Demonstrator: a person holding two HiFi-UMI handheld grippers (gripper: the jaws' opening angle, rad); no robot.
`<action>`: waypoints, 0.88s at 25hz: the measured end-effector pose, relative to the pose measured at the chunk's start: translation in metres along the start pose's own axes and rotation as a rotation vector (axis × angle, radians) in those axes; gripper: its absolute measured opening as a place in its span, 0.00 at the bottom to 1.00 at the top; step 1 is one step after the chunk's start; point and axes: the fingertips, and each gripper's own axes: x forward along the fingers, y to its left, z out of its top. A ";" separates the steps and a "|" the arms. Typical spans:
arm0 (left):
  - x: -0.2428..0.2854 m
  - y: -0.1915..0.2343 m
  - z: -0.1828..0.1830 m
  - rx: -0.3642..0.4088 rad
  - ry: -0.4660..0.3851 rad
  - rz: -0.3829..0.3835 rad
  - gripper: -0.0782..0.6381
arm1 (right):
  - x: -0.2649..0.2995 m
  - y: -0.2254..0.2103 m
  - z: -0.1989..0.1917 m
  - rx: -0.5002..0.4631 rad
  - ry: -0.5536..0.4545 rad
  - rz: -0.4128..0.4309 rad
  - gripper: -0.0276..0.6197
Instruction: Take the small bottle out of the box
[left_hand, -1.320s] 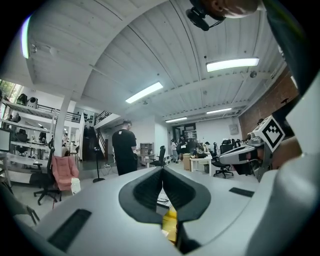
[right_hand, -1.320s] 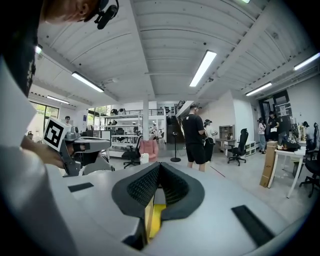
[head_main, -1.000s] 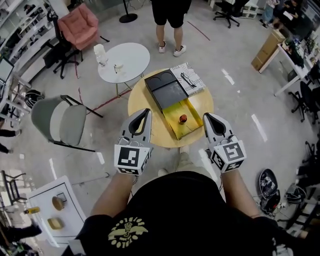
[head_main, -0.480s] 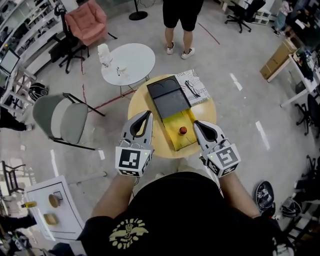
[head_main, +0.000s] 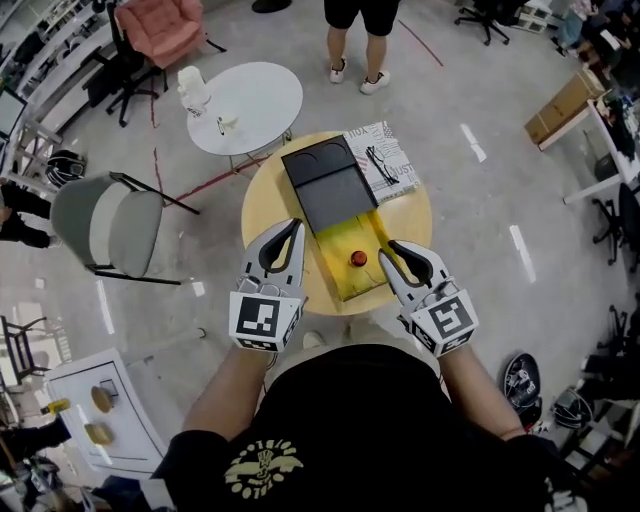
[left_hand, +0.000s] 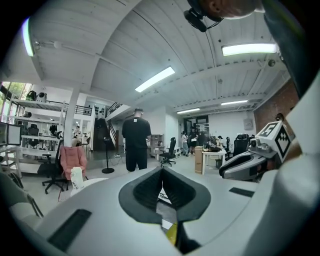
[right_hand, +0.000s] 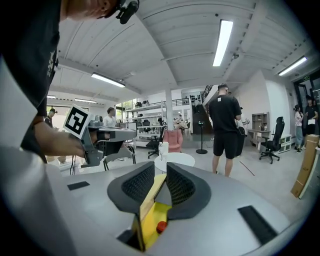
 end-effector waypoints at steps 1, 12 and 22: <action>0.003 0.000 -0.003 -0.008 -0.003 -0.004 0.13 | 0.002 -0.001 -0.003 -0.009 0.018 0.003 0.18; 0.021 0.001 -0.043 -0.046 0.041 -0.014 0.13 | 0.021 0.006 -0.048 -0.023 0.088 0.053 0.23; 0.022 0.004 -0.076 -0.043 0.093 -0.021 0.13 | 0.055 0.004 -0.074 -0.017 0.111 0.071 0.25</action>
